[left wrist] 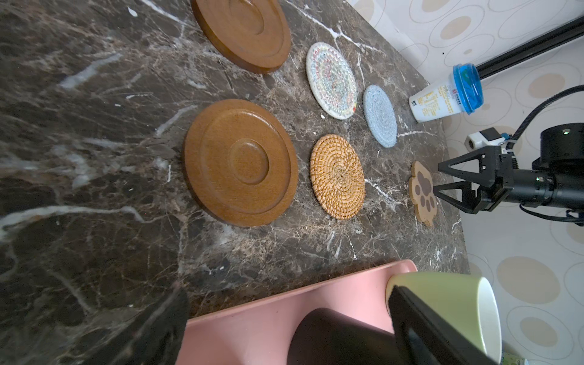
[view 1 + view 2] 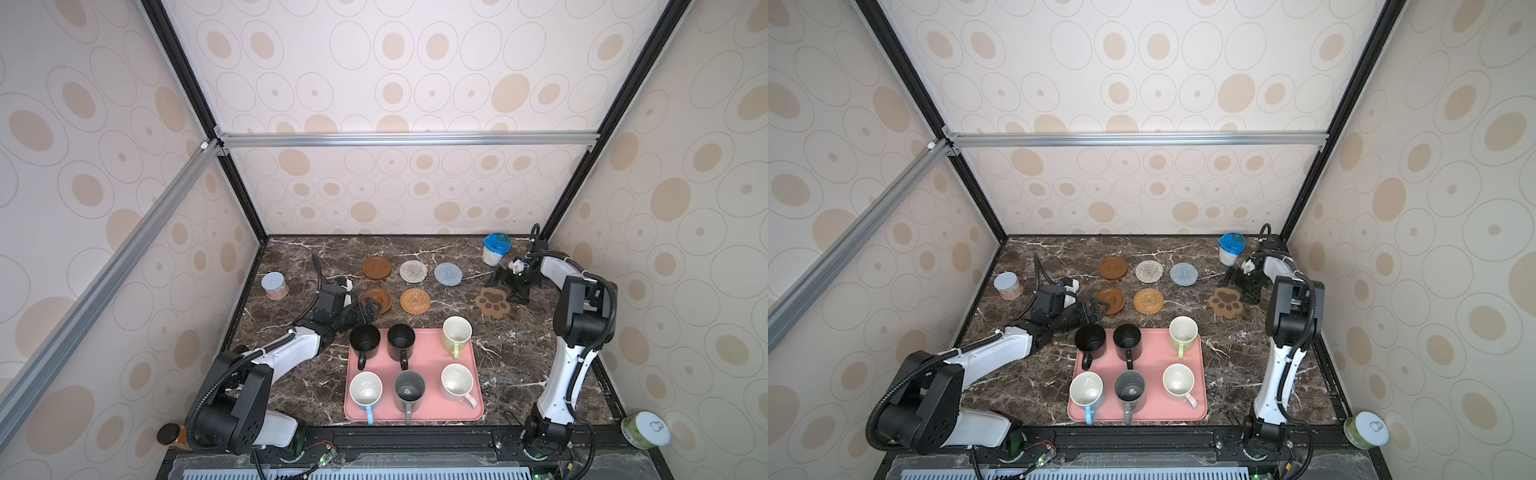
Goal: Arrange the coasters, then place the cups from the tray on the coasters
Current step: 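Slide the paw-print cork coaster with the right gripper toward the rattan coaster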
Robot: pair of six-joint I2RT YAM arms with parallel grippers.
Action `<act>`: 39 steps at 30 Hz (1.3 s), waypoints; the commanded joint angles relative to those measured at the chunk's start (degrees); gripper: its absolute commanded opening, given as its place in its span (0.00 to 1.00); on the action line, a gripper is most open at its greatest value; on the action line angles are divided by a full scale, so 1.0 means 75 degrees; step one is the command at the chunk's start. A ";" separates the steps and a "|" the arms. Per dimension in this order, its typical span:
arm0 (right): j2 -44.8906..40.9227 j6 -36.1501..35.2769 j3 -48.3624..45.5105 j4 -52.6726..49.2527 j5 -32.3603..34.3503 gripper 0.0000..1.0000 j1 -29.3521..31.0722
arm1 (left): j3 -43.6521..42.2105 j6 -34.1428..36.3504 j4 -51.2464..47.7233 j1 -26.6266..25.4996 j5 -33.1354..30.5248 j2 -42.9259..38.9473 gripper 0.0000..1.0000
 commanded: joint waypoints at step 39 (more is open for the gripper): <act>0.0374 0.0088 -0.0260 -0.0252 -0.0377 1.00 0.1253 | -0.0008 -0.0142 0.0020 0.0032 -0.0069 -0.0197 1.00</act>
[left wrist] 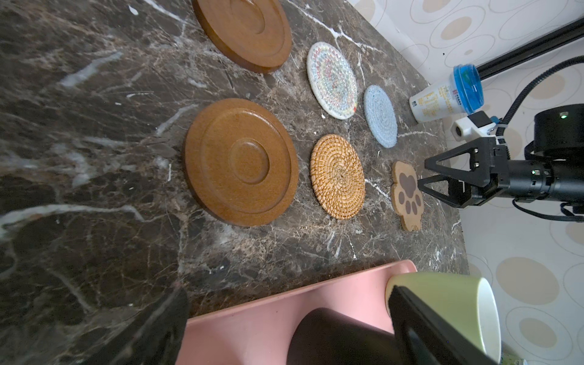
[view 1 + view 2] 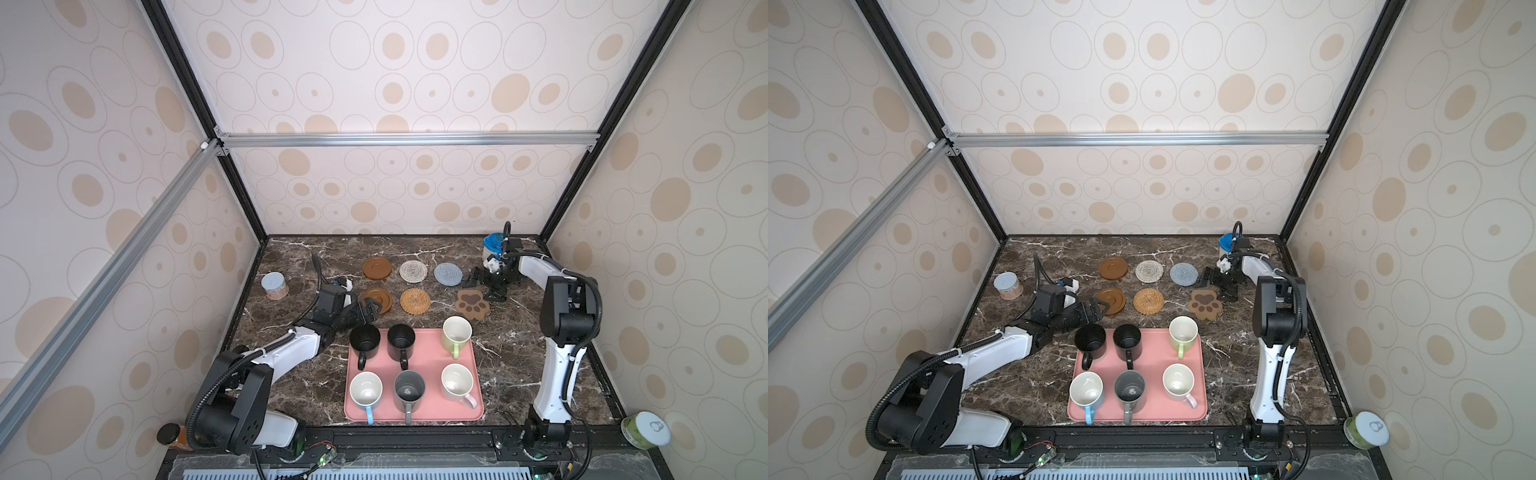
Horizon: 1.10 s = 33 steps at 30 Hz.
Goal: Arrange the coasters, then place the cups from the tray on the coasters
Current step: 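Slide the paw-print cork coaster with the right gripper toward the rattan coaster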
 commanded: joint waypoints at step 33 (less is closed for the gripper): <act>-0.0862 0.0903 -0.1231 -0.0087 0.0205 0.99 0.0348 | 0.0154 -0.0105 0.0031 0.0028 0.0027 -0.0071 1.00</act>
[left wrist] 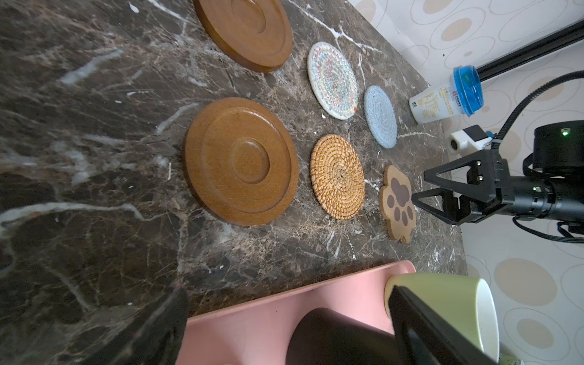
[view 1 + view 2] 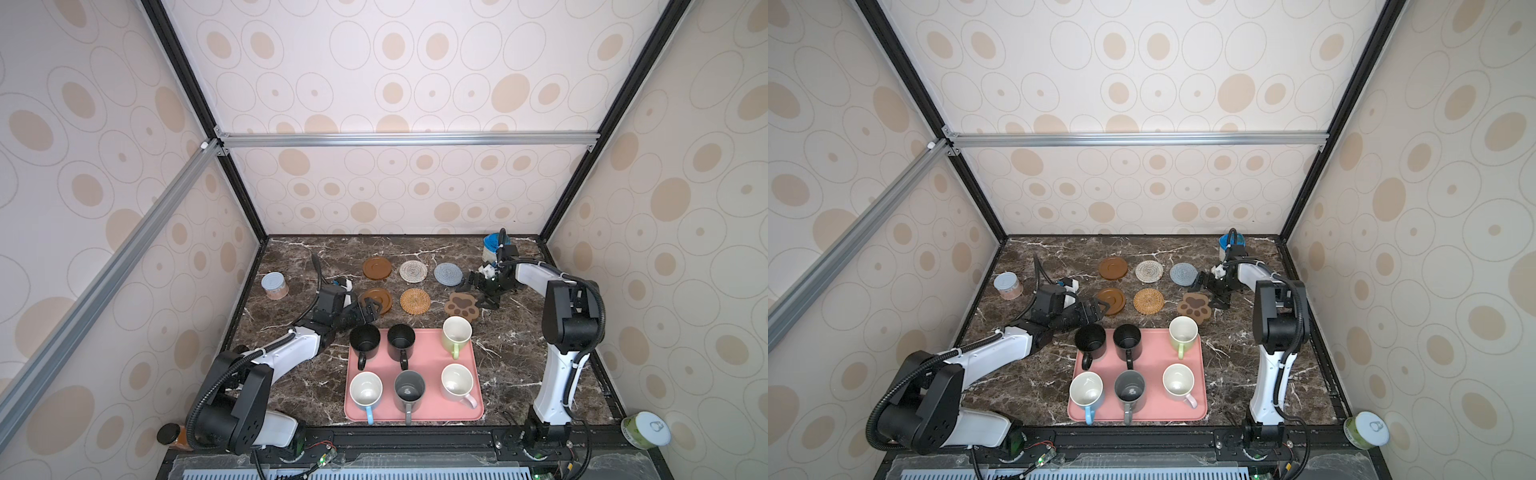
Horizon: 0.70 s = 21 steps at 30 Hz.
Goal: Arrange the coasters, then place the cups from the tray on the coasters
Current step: 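Slide the paw-print cork coaster with the right gripper toward the rattan coaster, then push the paw-print coaster beside the rattan coaster and open the right gripper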
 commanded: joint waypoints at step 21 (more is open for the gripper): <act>-0.1488 0.1537 -0.2179 0.0905 -0.0744 0.98 0.0051 | -0.0042 -0.0139 0.0225 0.0031 0.0094 -0.0024 1.00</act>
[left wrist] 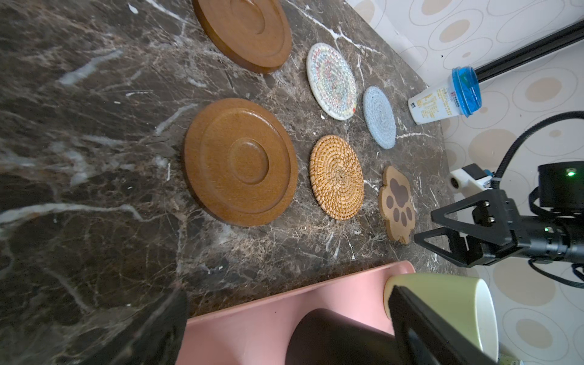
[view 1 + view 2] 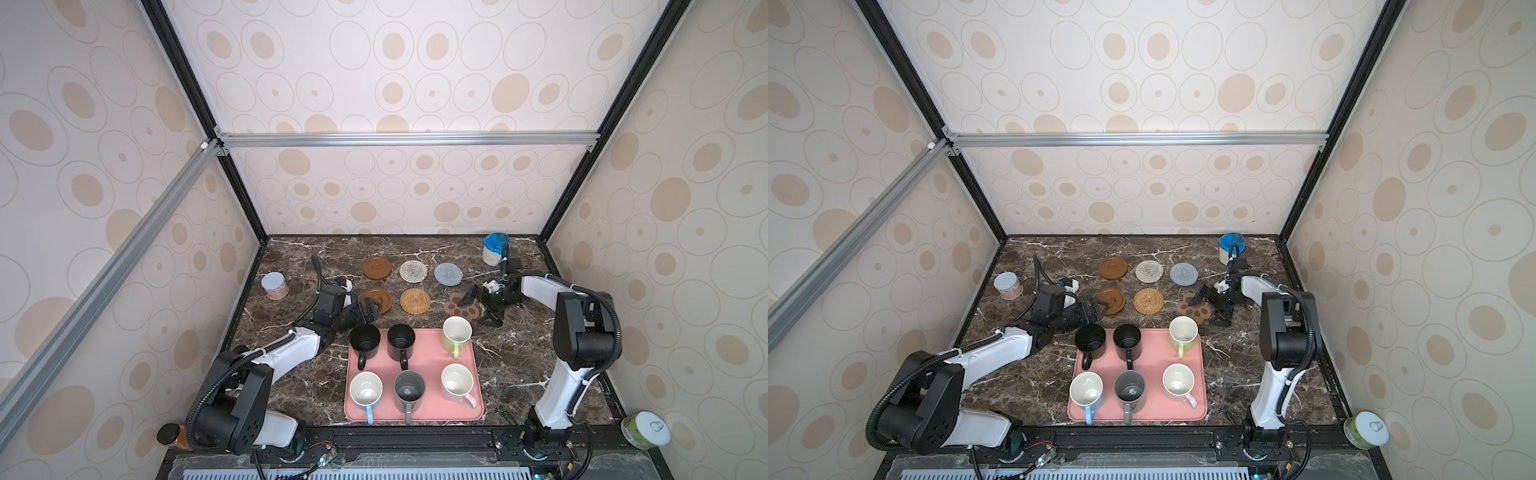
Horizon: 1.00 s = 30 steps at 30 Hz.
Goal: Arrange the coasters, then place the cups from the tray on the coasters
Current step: 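Push the paw-print coaster beside the rattan coaster and open the right gripper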
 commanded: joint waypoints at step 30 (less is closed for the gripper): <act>0.0566 0.1652 -0.0089 0.1878 -0.0085 0.98 0.0400 | 0.0123 -0.0092 0.0073 0.0029 0.0062 0.0058 1.00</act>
